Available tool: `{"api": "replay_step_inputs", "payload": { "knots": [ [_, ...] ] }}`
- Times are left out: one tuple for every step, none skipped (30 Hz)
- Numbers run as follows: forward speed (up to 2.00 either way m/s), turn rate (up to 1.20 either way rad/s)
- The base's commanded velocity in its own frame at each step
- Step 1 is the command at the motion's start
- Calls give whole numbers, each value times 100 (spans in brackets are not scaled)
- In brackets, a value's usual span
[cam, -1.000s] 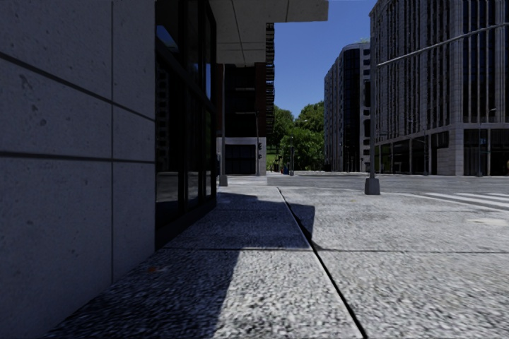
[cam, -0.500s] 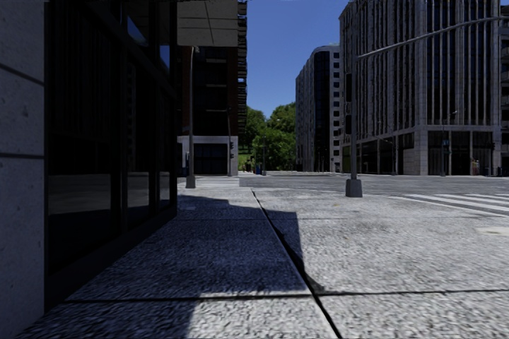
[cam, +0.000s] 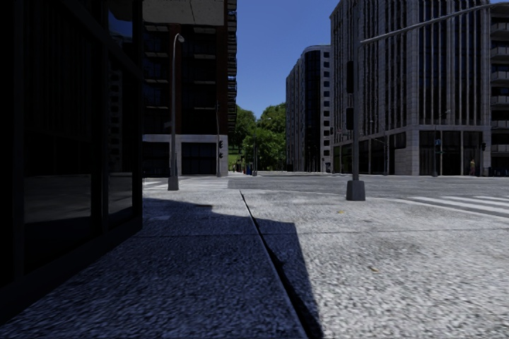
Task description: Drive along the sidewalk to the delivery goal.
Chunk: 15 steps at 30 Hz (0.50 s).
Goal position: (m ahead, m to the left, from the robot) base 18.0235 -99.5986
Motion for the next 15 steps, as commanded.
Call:
{"api": "replay_step_inputs", "payload": {
  "knots": [
    [200, 0],
    [200, 0],
    [200, 0],
    [200, 0],
    [200, 0],
    [200, 0],
    [200, 0],
    [200, 0],
    [200, 0],
    [200, 0],
    [200, 0],
    [200, 0],
    [200, 0],
    [200, 0],
    [200, 0]
  ]
}}
